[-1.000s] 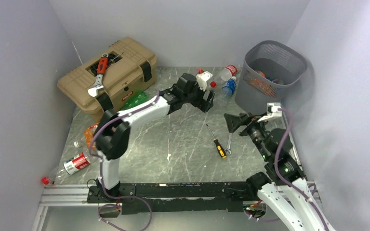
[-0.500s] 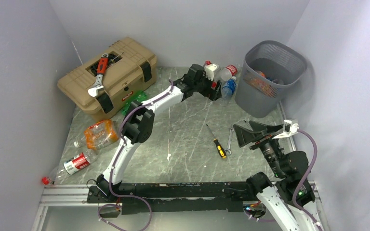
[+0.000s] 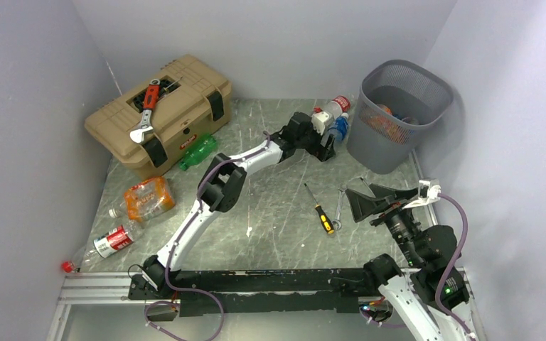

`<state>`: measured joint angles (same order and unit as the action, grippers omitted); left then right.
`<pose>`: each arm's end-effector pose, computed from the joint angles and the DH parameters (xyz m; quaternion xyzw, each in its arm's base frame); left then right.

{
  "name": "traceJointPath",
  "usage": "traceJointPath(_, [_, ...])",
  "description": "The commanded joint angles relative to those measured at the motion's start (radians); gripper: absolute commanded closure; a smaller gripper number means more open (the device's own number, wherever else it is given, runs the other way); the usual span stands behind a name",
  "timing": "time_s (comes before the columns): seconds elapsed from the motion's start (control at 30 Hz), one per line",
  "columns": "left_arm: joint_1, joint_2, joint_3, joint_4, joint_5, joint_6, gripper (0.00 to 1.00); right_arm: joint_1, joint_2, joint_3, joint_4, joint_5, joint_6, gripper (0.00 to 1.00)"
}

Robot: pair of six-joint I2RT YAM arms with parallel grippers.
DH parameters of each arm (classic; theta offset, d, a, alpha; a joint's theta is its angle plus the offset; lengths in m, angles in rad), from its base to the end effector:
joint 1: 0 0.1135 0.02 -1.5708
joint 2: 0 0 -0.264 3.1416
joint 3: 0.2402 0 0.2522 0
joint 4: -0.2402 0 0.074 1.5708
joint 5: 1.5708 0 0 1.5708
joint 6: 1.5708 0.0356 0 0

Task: Put the plastic bottles in the bin
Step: Pick up the plastic bottle at the center of the board.

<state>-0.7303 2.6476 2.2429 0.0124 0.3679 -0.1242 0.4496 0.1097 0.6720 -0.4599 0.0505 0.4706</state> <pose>0.4387 -0.4100 0.1564 0.3409 0.7497 -0.3648 0.4342 0.0384 0.0166 0.3350 0.0258 0.6695 0.3144 0.6725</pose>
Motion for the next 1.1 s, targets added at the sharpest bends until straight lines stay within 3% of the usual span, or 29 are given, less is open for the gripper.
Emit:
traceJointPath(0.0, [-0.013,0.025,0.058,0.063,-0.034,0.026,0.01,0.004,-0.009,0.030,0.001,0.023,-0.023,0.01])
traceJointPath(0.37, [-0.033,-0.002,-0.036,0.161,-0.083,0.058,0.26,0.003,-0.002,0.017,0.004,0.036,-0.023,0.02])
traceJointPath(0.5, [-0.043,-0.064,-0.127,0.232,-0.100,0.070,0.52,0.004,0.001,0.016,0.004,0.041,-0.019,0.02])
traceJointPath(0.6, [-0.049,-0.155,-0.254,0.294,-0.139,0.094,0.62,0.003,0.003,0.014,0.010,0.040,-0.009,0.02])
traceJointPath(0.8, [-0.048,-0.461,-0.609,0.436,-0.261,0.174,0.75,0.003,0.013,0.005,0.042,0.025,0.018,0.02])
traceJointPath(0.97, [-0.049,-0.794,-0.859,0.349,-0.337,0.245,0.86,0.003,0.046,-0.004,0.089,0.036,0.037,0.02])
traceJointPath(1.07, [-0.047,-0.999,-0.936,0.219,-0.365,0.328,0.89,0.003,0.096,-0.001,0.160,0.035,0.076,0.00])
